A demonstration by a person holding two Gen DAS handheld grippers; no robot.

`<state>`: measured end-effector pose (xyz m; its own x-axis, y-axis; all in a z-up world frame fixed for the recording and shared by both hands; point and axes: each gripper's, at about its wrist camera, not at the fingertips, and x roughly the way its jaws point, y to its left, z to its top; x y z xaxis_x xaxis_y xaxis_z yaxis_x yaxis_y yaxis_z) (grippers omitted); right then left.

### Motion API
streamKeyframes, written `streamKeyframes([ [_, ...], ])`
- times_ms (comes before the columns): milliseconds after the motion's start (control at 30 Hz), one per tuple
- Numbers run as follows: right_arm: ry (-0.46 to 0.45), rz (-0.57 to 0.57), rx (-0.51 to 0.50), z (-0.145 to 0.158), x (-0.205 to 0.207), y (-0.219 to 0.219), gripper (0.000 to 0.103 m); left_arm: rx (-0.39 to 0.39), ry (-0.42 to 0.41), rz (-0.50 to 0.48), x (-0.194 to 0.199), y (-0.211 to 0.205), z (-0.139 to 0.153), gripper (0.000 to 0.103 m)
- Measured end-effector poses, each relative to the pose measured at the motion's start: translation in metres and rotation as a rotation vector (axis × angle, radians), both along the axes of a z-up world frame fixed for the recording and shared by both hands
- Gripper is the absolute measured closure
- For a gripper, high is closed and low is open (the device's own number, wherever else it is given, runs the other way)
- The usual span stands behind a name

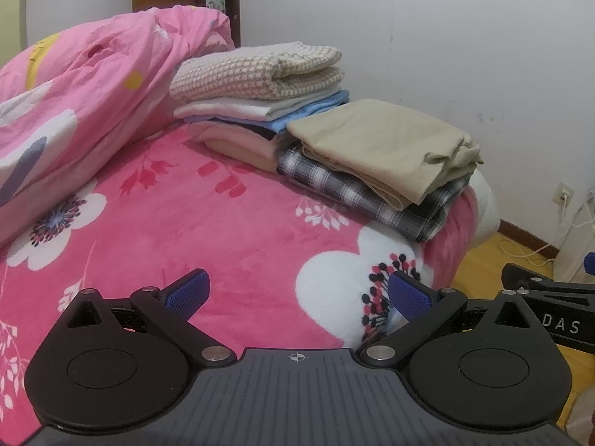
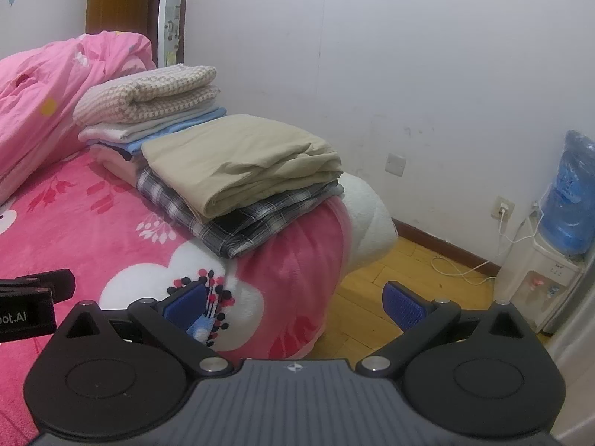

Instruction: Fold clothes

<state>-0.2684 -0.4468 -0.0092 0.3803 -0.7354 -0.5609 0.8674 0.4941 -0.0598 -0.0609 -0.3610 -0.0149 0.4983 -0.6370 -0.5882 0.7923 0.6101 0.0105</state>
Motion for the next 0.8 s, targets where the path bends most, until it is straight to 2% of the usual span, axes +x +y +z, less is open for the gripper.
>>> streamKeyframes([
  [800,0.007,0.003,0.001,-0.0010,-0.0003,0.0031,0.000,0.000,-0.006,-0.003,-0.0032,0.0020,0.0004,0.000],
])
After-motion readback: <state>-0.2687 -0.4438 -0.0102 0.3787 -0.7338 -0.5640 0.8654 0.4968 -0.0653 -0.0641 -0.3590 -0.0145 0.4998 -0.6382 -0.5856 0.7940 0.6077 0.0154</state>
